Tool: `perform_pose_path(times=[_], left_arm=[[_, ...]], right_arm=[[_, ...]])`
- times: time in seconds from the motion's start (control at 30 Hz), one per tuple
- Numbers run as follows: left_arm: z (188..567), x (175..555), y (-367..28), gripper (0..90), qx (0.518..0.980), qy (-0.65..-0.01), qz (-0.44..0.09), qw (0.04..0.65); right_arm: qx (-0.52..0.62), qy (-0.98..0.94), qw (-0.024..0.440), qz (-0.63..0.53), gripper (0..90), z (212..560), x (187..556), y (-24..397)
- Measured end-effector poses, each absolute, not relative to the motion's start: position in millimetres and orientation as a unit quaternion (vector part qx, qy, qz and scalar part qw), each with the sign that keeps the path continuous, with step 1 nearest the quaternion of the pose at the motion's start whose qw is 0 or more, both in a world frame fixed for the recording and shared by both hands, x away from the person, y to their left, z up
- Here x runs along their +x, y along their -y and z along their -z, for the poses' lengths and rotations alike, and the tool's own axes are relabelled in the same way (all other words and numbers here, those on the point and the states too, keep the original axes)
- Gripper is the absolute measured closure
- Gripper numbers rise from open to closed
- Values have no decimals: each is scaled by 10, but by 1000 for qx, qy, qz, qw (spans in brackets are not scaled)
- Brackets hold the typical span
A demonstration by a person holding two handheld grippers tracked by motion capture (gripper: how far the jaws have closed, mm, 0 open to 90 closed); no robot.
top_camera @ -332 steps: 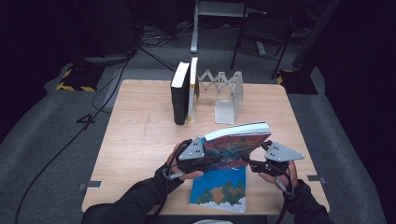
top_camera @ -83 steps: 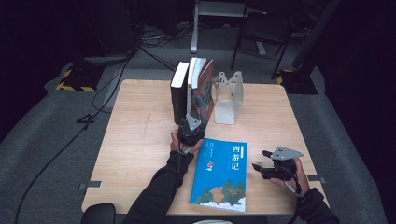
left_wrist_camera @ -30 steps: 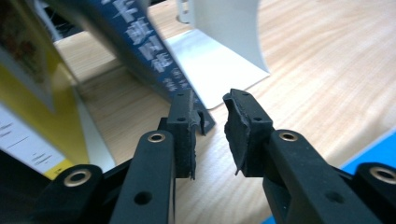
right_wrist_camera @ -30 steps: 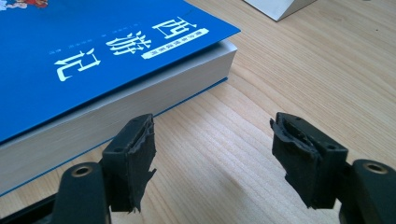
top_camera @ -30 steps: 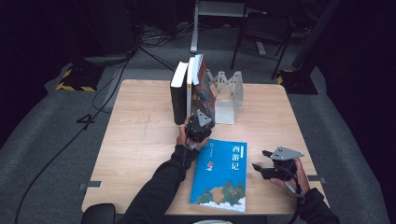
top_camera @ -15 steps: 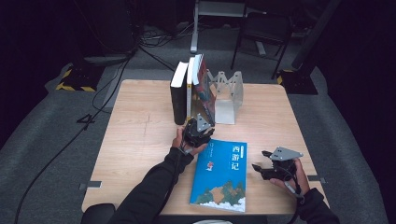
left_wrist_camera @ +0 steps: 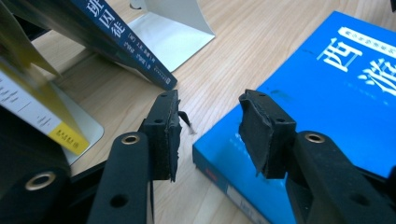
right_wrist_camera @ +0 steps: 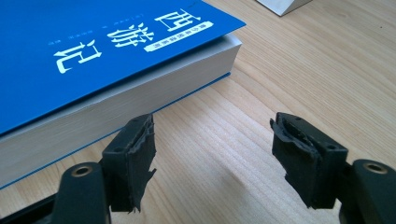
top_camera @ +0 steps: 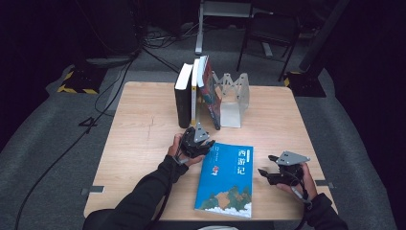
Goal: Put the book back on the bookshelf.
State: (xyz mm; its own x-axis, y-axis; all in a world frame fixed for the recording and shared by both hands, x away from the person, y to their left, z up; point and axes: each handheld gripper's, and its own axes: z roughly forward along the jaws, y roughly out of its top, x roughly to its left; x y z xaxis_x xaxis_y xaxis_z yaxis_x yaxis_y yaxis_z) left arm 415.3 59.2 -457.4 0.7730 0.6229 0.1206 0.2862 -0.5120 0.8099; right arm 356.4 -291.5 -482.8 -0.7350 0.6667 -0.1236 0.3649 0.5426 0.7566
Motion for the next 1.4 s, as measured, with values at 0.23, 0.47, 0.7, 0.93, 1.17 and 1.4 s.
perform_pose_path(times=[0.23, 0.47, 0.7, 0.93, 1.17, 1.4], left_arm=[[4577, 4047, -665, 528, 855, -254, -194, 408], [4597, 3907, -670, 490, 874, -224, -188, 389], [4579, 3780, -753, 473, 881, -211, -185, 381], [4575, 3656, -936, 458, 885, -208, -178, 376], [4633, 3552, -1145, 438, 889, -214, -172, 367], [4722, 3450, -1276, 421, 895, -214, -157, 359]], right_arm=[[299, -857, 202, -368, 302, 4830, 3556, 2904], [297, -859, 201, -366, 303, 4839, 3559, 2898], [295, -862, 199, -361, 302, 4851, 3556, 2888], [294, -865, 198, -355, 305, 4861, 3546, 2867], [295, -866, 195, -353, 306, 4873, 3529, 2865], [290, -869, 187, -354, 307, 4862, 3445, 2872]])
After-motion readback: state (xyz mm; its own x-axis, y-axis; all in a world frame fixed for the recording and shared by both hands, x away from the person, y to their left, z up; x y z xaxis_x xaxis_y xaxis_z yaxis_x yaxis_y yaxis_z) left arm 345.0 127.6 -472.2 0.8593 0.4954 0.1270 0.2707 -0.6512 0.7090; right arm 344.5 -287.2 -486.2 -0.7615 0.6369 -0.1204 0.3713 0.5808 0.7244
